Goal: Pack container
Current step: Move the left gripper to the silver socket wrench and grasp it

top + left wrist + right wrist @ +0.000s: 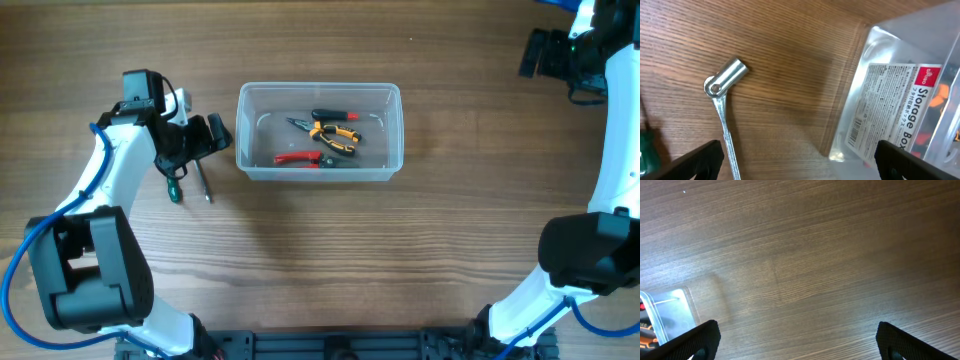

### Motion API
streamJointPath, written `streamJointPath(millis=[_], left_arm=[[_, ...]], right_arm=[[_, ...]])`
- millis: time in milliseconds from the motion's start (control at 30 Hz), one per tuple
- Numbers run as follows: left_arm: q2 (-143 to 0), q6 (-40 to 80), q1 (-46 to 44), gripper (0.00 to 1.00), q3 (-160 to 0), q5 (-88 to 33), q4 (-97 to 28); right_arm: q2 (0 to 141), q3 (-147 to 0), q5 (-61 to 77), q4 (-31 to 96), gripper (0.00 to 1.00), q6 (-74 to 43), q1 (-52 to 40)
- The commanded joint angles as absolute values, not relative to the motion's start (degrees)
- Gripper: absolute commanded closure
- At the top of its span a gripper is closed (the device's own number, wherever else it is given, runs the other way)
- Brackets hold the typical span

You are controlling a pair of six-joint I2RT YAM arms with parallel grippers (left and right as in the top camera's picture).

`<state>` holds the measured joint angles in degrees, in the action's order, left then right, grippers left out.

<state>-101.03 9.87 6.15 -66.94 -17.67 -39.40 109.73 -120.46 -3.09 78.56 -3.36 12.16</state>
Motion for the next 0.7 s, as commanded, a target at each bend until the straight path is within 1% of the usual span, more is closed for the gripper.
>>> streamJointPath(millis=[0, 33, 67, 133, 200, 267, 333, 500, 600, 667], left_arm=[[-101.32, 8.86, 6.28, 0.0, -67.61, -15.99, -39.86], [-101.32, 6.9, 6.26, 0.0, -67.61, -15.31, -40.51], [-101.32, 4.56, 6.26, 0.04, -67.61, -15.2, -41.21], [-101.32, 4.01, 6.26, 0.18, -67.61, -12.73, -42.11], [-101.32, 4.03, 6.26, 0.52, -67.61, -5.63, -45.3], [-101.32, 4.05, 6.26, 0.58, -67.61, -1.08, -48.34], [-101.32, 4.08, 6.26, 0.6, -67.61, -0.12, -50.48], [-101.34, 6.11, 6.26, 0.6, -67.59, -0.56, -50.81], [-101.34, 8.03, 6.26, 0.57, -67.51, -0.58, -48.9], [-101.47, 9.58, 6.26, 0.58, -67.51, -0.62, -47.33]], right_arm=[[110.3, -120.51, -3.88, 78.41, 0.0, -3.14, 11.97], [110.3, -120.51, -3.86, 78.41, 0.0, -3.14, 11.97], [110.3, -120.51, -3.86, 78.41, 0.0, -3.14, 11.97], [110.3, -120.51, -3.86, 78.41, 0.0, -3.16, 11.97], [110.3, -120.51, -3.86, 78.41, 0.0, -3.14, 11.97], [110.3, -120.51, -3.88, 78.41, 0.0, -3.14, 11.97], [110.3, -120.51, -3.88, 78.41, 0.0, -3.14, 11.97], [110.3, -120.51, -3.86, 78.41, 0.0, -3.16, 11.97], [110.3, -120.51, -3.86, 78.41, 0.0, -3.14, 11.97], [110.3, -120.51, -3.86, 78.41, 0.0, -3.14, 11.97]])
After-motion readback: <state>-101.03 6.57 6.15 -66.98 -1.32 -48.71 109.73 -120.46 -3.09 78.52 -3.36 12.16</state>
